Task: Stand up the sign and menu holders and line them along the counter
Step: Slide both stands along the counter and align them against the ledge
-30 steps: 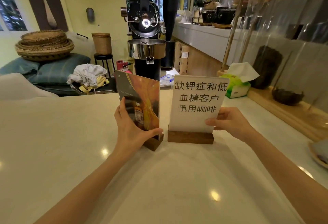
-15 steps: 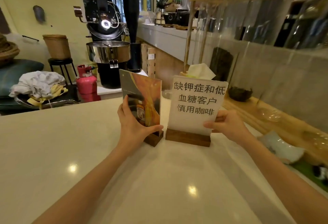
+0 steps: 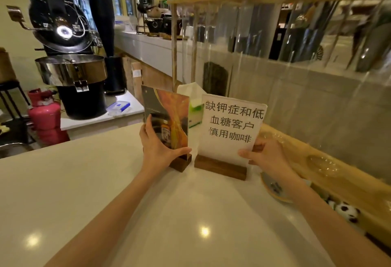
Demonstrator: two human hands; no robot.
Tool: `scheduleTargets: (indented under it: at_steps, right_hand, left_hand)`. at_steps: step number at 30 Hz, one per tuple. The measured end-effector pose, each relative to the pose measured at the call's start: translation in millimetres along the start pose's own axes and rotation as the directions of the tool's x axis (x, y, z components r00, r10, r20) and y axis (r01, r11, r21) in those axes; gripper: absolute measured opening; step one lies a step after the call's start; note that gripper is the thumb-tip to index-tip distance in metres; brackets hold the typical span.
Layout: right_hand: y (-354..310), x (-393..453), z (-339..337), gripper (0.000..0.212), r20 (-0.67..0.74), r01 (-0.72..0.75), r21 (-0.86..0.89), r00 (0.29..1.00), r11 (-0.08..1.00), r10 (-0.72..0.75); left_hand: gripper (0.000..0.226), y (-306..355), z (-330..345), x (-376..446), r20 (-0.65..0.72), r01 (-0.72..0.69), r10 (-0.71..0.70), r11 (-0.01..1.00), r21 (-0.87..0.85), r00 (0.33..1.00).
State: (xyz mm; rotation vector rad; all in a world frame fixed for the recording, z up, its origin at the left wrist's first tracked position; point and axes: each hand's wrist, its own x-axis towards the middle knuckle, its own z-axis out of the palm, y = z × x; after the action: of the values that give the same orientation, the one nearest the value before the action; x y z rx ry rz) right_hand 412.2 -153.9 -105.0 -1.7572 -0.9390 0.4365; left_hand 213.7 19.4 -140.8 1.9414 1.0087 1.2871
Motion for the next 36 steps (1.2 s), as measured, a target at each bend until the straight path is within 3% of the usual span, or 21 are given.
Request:
scheduleTargets:
  at_steps: [13, 22, 36]
  right_hand:
    - [25.4, 12.7, -16.7, 0.038, -0.222, 0.026, -0.069, 0.974, 0.997, -0.040]
    - [35.8, 19.6, -17.2, 0.035, -0.331, 0.032, -0.201, 0.939, 0.979, -0.098]
    - [39.5, 21.6, -15.5, 0.040, -0.336, 0.010, -0.221, 0.938, 0.975, -0.086]
  left_hand:
    - [0.128, 11.8, 86.0, 42.6, 0.134, -0.077, 0.087, 0.994, -0.076, 0.987]
    - [0.127, 11.6, 114.4, 67.2, 0.214, -0.131, 0.143, 0.989, -0.067, 0.966]
    - [0.125, 10.8, 138.1, 78.8, 0.207, -0.176, 0.182, 0.983, -0.045, 0.961]
